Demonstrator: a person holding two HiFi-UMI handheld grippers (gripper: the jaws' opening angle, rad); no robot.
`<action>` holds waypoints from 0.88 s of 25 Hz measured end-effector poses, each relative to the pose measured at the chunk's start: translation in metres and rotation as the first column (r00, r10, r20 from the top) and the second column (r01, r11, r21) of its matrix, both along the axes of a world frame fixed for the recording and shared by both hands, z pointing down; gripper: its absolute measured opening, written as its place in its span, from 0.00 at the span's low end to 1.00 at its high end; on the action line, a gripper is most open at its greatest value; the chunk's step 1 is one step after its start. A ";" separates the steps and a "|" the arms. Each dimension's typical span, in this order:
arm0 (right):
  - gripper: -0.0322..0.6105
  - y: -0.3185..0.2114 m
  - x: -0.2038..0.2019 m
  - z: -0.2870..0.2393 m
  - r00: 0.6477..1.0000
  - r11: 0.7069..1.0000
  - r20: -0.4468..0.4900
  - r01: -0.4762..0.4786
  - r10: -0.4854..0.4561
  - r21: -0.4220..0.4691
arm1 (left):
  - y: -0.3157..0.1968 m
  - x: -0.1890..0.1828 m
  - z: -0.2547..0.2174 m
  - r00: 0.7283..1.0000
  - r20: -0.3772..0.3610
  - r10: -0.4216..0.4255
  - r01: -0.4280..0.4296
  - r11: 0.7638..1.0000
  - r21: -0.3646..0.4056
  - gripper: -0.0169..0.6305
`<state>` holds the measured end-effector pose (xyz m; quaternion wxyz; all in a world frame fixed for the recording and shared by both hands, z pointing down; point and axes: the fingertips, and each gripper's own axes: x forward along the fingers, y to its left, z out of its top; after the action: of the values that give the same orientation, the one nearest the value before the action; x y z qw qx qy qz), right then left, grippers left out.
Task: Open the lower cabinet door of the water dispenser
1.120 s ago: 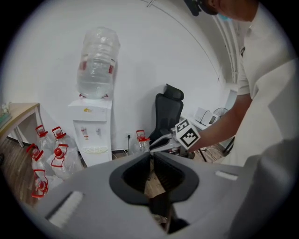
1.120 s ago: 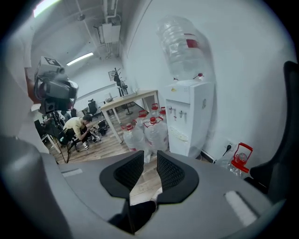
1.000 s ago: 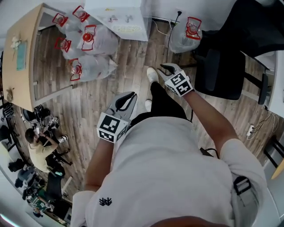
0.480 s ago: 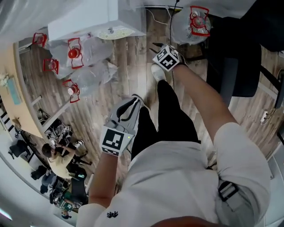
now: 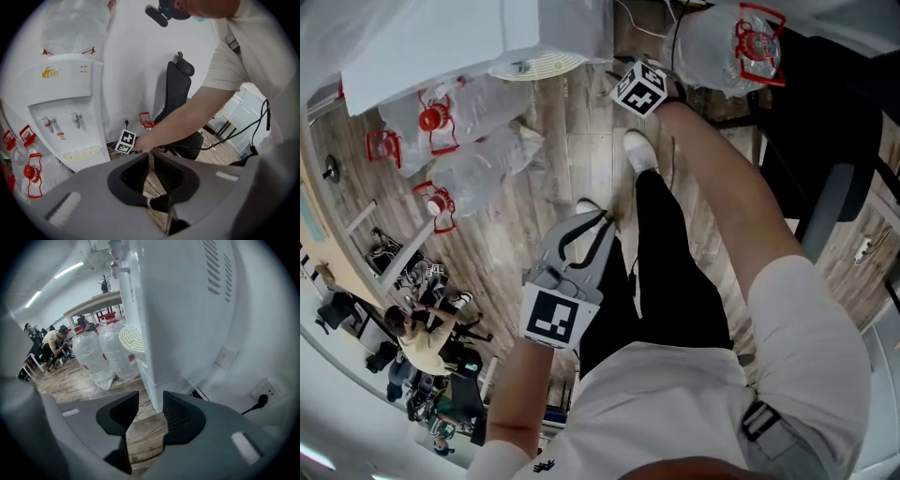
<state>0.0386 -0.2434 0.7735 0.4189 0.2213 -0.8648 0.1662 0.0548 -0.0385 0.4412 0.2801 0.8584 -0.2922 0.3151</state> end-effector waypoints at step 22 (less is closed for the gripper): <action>0.29 -0.035 -0.020 0.037 0.994 0.998 -0.107 0.033 -0.026 0.062 | -0.010 -0.033 0.027 0.997 -0.054 -0.056 0.054 0.998 -0.035 0.12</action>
<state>0.0186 -0.2783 0.8105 0.4594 0.2304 -0.8494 0.1202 0.0216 -0.0481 0.4685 0.3107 0.8537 -0.3025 0.2884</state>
